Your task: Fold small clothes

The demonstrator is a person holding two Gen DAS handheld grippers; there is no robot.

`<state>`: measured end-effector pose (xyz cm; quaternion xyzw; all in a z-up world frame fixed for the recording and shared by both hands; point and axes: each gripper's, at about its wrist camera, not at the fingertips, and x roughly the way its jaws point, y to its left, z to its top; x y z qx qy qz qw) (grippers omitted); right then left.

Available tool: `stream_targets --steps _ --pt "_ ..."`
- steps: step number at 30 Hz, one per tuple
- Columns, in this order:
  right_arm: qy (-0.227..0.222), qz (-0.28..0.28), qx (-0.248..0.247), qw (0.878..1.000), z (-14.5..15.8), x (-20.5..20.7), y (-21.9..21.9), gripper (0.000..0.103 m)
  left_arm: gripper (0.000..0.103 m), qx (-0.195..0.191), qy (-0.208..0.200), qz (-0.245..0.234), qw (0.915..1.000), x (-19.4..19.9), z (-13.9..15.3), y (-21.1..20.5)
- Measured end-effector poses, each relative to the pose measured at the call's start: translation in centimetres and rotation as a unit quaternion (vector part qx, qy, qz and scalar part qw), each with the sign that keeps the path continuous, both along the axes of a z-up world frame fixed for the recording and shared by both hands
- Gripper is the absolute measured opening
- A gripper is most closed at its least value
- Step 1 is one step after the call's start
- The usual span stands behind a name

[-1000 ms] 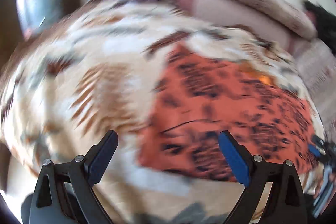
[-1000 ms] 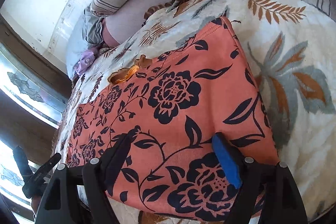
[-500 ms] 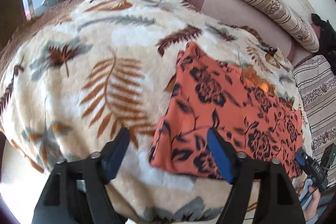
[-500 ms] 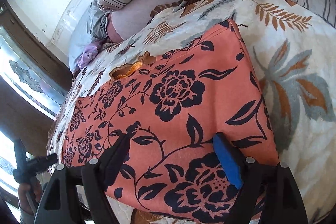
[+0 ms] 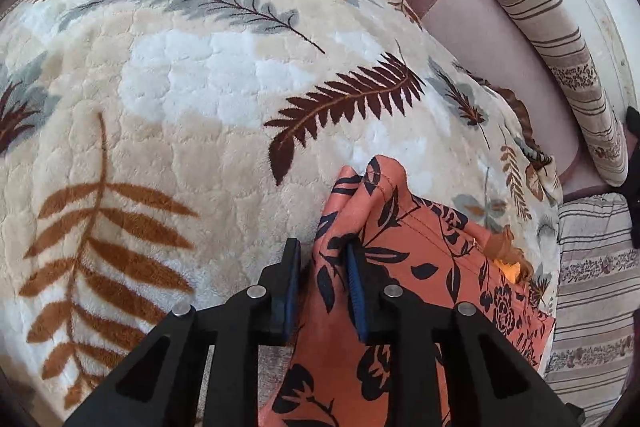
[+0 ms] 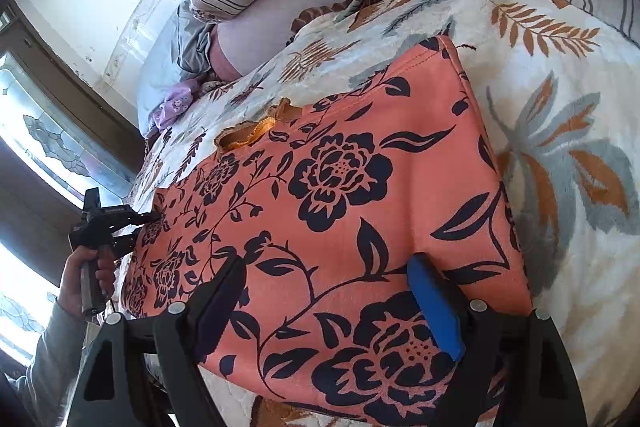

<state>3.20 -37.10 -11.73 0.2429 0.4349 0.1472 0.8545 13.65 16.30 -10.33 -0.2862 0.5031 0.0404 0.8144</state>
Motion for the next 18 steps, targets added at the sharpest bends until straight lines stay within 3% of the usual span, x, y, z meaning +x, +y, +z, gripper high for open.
stream_targets --steps 3,5,8,10,14,18 --pt "0.001 -0.003 -0.003 1.000 0.1 0.0 0.1 0.085 0.050 0.018 -0.001 0.034 0.9993 -1.6 0.6 0.2" --pt "0.004 -0.006 -0.003 1.000 0.1 0.1 0.1 0.085 0.058 0.043 -0.007 0.044 0.9981 -2.3 1.0 0.0" --pt "0.018 -0.020 0.007 1.000 0.2 0.2 -0.1 0.085 0.060 0.072 -0.008 0.035 0.9968 -3.6 1.7 -0.5" --pt "0.036 -0.036 0.015 0.999 0.6 0.2 -0.2 0.085 0.060 0.101 -0.029 0.022 0.9943 -5.1 3.0 -1.4" --pt "0.062 -0.062 0.049 0.995 1.4 -1.3 -0.2 0.085 0.076 0.161 -0.083 -0.032 0.9828 -7.9 5.4 -4.8" --pt "0.058 -0.060 0.063 0.995 1.9 -3.9 0.6 0.085 0.077 0.202 -0.112 -0.078 0.9697 -10.0 6.7 -8.0"
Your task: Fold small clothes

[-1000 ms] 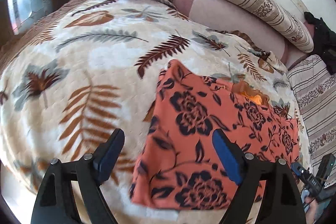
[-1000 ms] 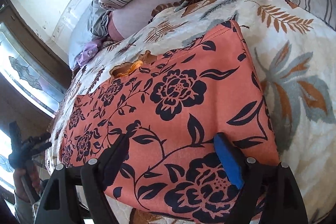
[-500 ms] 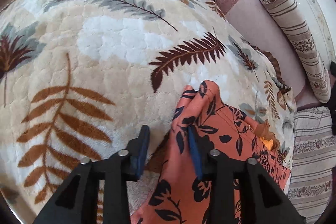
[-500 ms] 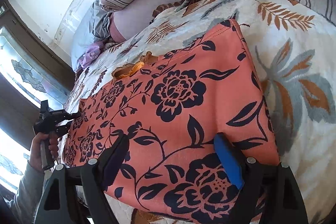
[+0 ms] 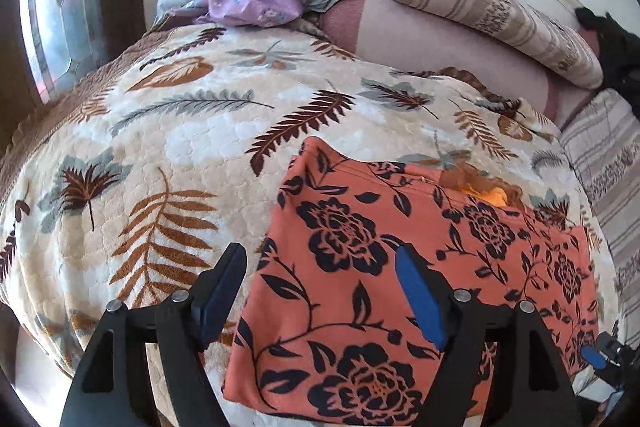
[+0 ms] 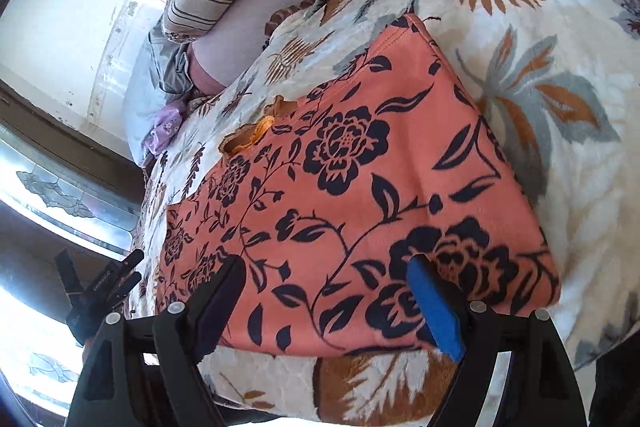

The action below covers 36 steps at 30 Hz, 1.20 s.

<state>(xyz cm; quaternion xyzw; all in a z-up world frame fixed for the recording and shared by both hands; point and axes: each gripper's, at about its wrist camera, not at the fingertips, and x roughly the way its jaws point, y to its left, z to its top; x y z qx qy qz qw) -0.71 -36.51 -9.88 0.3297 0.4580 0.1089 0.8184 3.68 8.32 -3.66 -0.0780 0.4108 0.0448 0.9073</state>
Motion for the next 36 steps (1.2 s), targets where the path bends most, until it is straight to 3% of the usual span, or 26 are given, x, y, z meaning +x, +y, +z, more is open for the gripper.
stream_targets --steps 5,14,25,28,31,33,36 --pt "0.006 -0.014 0.019 1.000 -0.6 -2.3 -0.5 0.085 0.077 0.011 0.004 -0.039 0.9992 -1.0 0.1 -2.8" --pt "0.035 -0.051 0.071 0.996 -3.4 -5.3 -2.9 0.085 0.077 0.026 0.011 -0.050 0.9984 -1.9 0.1 -5.2" --pt "0.017 -0.103 0.149 0.983 -4.4 -5.3 -6.2 0.085 0.077 0.041 0.025 -0.073 0.9962 -1.5 -0.8 -8.0" --pt "0.009 -0.116 0.160 0.980 -4.6 -5.5 -6.8 0.085 0.086 0.047 0.036 -0.082 0.9949 -0.9 -2.3 -8.6" --pt "0.003 -0.128 0.178 0.976 -5.1 -5.8 -7.8 0.085 0.087 0.070 0.091 -0.093 0.9891 0.0 -5.9 -9.1" --pt "-0.002 -0.134 0.187 0.973 -5.2 -5.9 -8.1 0.085 0.090 0.077 0.057 -0.096 0.9908 -0.8 -6.1 -9.1" --pt "-0.007 -0.144 0.198 0.970 -5.3 -6.2 -8.8 0.085 0.090 0.079 0.062 -0.096 0.9904 -0.9 -5.5 -9.2"
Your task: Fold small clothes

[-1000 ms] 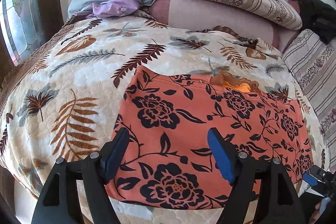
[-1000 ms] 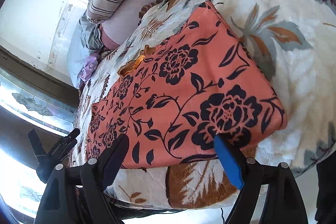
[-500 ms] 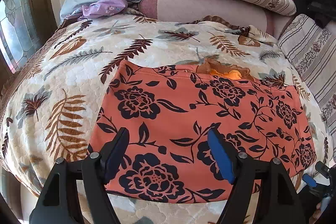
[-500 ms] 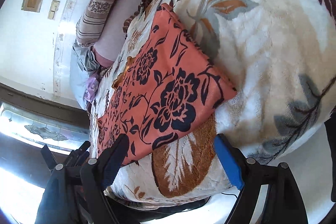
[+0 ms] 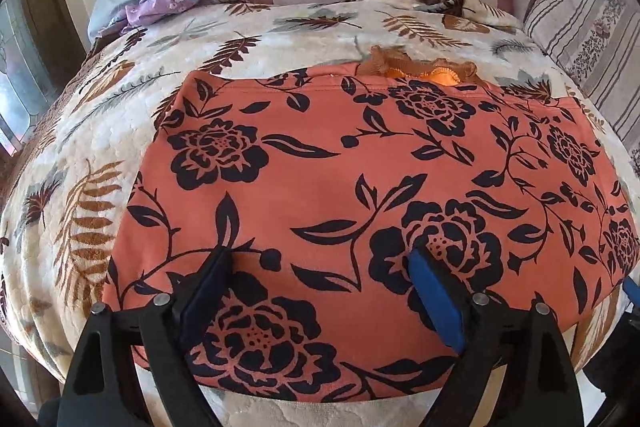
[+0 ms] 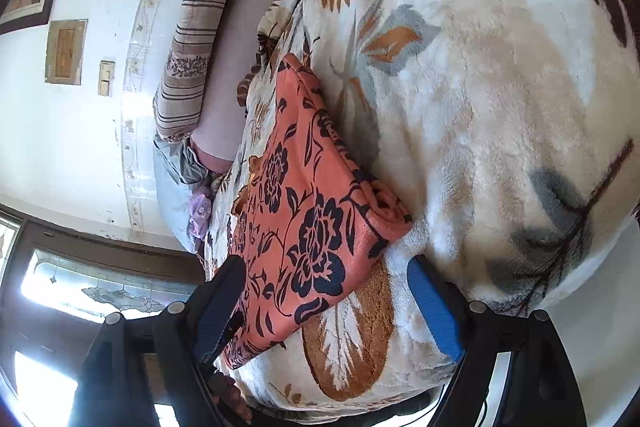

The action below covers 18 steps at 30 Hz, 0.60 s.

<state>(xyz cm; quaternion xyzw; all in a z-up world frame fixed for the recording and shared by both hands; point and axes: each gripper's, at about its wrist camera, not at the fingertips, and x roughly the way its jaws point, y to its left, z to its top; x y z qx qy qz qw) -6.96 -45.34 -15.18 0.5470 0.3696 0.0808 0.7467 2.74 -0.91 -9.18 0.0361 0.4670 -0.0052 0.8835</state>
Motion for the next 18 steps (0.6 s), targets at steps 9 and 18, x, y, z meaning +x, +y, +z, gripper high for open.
stream_targets --steps 9,18 --pt "0.006 -0.009 0.050 0.999 0.0 1.3 -0.4 0.085 0.090 -0.028 -0.011 -0.018 0.9994 1.0 1.5 -1.4" --pt "0.025 -0.019 0.057 0.998 -0.5 3.0 0.1 0.085 0.090 -0.032 -0.034 -0.040 0.9981 0.7 2.4 -2.5"
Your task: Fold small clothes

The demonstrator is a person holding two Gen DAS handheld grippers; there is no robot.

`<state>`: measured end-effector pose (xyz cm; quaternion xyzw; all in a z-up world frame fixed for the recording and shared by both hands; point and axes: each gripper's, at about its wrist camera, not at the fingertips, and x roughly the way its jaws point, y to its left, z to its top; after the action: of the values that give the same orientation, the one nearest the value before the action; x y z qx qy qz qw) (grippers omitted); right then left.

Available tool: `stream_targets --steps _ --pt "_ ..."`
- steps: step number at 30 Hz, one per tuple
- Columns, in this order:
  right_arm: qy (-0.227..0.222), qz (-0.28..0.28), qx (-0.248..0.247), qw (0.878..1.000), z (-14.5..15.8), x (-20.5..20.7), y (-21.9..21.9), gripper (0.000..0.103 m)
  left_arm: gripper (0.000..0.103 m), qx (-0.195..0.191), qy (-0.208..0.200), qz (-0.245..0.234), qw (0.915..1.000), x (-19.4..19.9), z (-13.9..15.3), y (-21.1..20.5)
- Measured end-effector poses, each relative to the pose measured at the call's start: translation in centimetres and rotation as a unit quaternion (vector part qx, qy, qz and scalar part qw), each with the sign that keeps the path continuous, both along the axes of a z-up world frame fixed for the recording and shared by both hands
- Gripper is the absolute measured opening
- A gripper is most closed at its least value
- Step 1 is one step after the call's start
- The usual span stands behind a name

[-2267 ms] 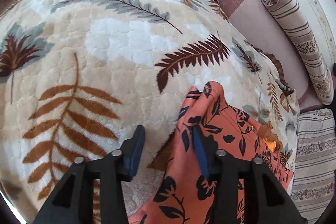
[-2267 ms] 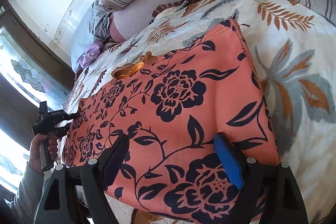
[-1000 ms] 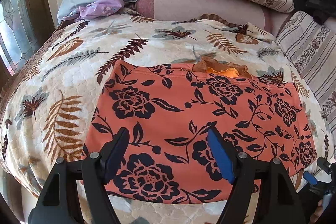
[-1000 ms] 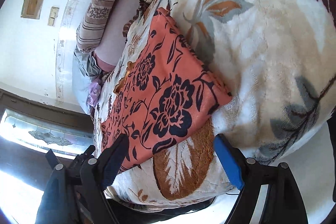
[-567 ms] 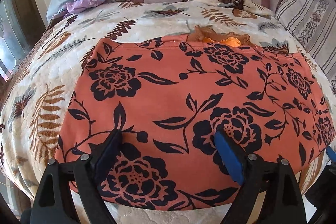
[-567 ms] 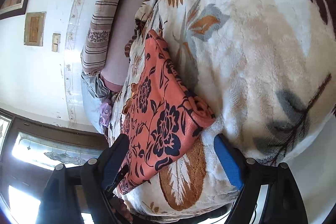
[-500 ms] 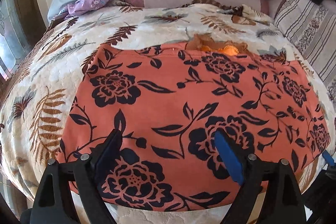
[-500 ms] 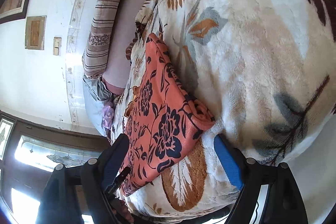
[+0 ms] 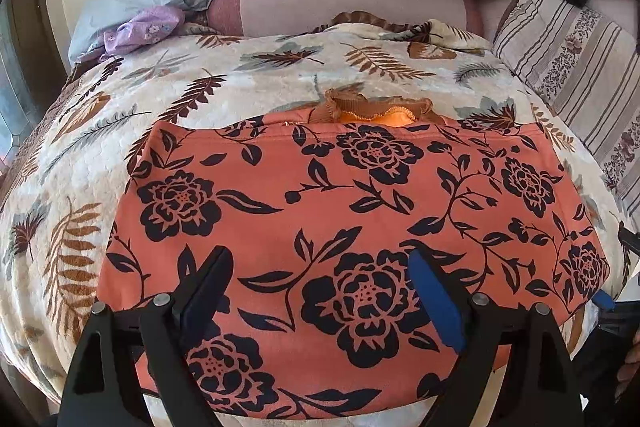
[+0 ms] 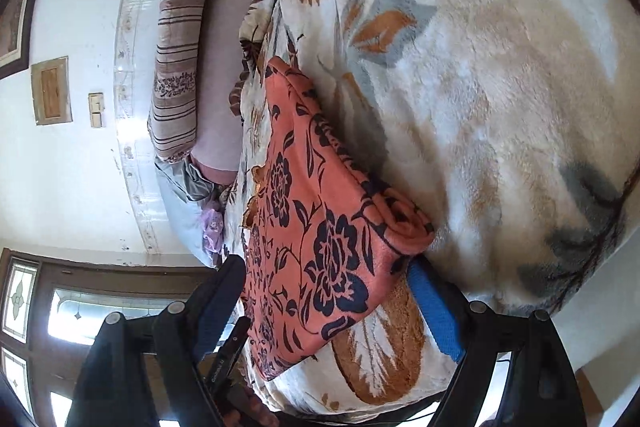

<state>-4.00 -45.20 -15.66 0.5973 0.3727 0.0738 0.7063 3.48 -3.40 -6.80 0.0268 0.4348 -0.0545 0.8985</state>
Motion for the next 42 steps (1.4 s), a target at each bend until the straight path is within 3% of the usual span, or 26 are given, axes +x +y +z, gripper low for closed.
stream_targets --steps 1,2,4,7,9,10,11,12,13,14,17,19,21,24,26,28,30,32,35,39,42 --pt "-0.005 -0.003 -0.009 1.000 0.3 0.5 0.0 0.081 0.090 -0.004 0.001 0.001 1.0000 0.2 0.1 -0.1" --pt "-0.004 -0.003 -0.026 1.000 0.6 1.1 0.0 0.070 0.090 -0.012 -0.003 0.003 0.9999 0.1 0.5 0.0" --pt "0.007 -0.001 -0.044 0.999 0.7 1.9 0.1 0.059 0.090 -0.045 -0.032 0.003 0.9985 -0.4 1.8 0.2" --pt "0.011 0.011 -0.078 0.997 0.9 2.3 1.0 0.059 0.090 -0.046 -0.059 -0.005 0.9972 -0.6 2.3 -0.4" --pt "0.013 0.013 -0.089 0.996 0.9 2.5 1.4 0.061 0.090 -0.009 -0.006 -0.015 0.9998 1.0 -0.4 -1.4" --pt "0.015 0.012 -0.091 0.996 0.9 2.7 1.4 0.062 0.090 0.016 0.048 -0.020 0.9985 2.1 -2.7 -2.0" --pt "0.017 0.013 -0.096 0.995 1.1 3.0 1.4 0.061 0.092 0.025 0.059 -0.023 0.9977 2.5 -4.0 -2.2" --pt "0.017 0.021 -0.111 0.993 1.3 3.5 1.6 0.059 0.092 0.022 0.020 -0.024 0.9993 2.0 -3.5 -2.2" --pt "0.021 0.032 -0.136 0.990 1.7 3.9 1.8 0.042 0.091 0.024 0.025 -0.030 0.9989 2.0 -3.2 -2.3" --pt "0.030 0.047 -0.171 0.984 2.2 4.5 2.2 0.021 0.090 0.014 0.040 -0.038 0.9984 2.2 -3.0 -2.3" --pt "0.038 0.075 -0.244 0.966 4.6 5.7 3.6 0.019 0.090 -0.033 0.039 -0.045 0.9976 2.3 -2.7 -1.0" --pt "0.003 0.082 -0.288 0.954 8.5 6.4 5.5 0.018 0.090 -0.069 0.032 -0.051 0.9958 2.0 -2.7 0.4" --pt "-0.056 0.096 -0.329 0.938 13.5 7.0 9.0 0.018 0.090 -0.143 0.031 -0.037 0.9885 1.7 -1.7 2.6" --pt "-0.132 0.148 -0.384 0.902 18.3 7.5 16.3 0.018 0.090 -0.277 -0.009 0.014 0.9606 1.6 1.5 7.9" --pt "-0.159 0.203 -0.398 0.880 18.1 7.7 22.0 0.018 0.090 -0.335 -0.025 0.040 0.9411 1.7 2.9 11.4" --pt "-0.153 0.253 -0.408 0.864 15.3 8.3 26.8 0.018 0.090 -0.382 -0.010 0.051 0.9229 2.2 2.9 14.2" --pt "-0.119 0.298 -0.383 0.866 10.8 9.2 29.8 0.018 0.090 -0.409 0.020 0.062 0.9103 3.0 1.9 16.0" --pt "-0.087 0.325 -0.349 0.874 6.7 9.9 31.3 0.018 0.090 -0.413 0.060 0.074 0.9056 4.0 0.7 17.0" --pt "-0.102 0.310 -0.338 0.883 7.2 9.6 30.8 0.018 0.090 -0.433 0.096 0.068 0.8937 4.7 -0.5 16.5" --pt "-0.119 0.310 -0.340 0.880 8.6 9.5 30.1 0.018 0.090 -0.445 0.134 0.012 0.8852 7.4 -0.4 12.8" --pt "-0.140 0.302 -0.353 0.874 9.9 8.8 30.4 0.018 0.090 -0.418 0.172 -0.014 0.8918 9.8 -0.6 9.1"
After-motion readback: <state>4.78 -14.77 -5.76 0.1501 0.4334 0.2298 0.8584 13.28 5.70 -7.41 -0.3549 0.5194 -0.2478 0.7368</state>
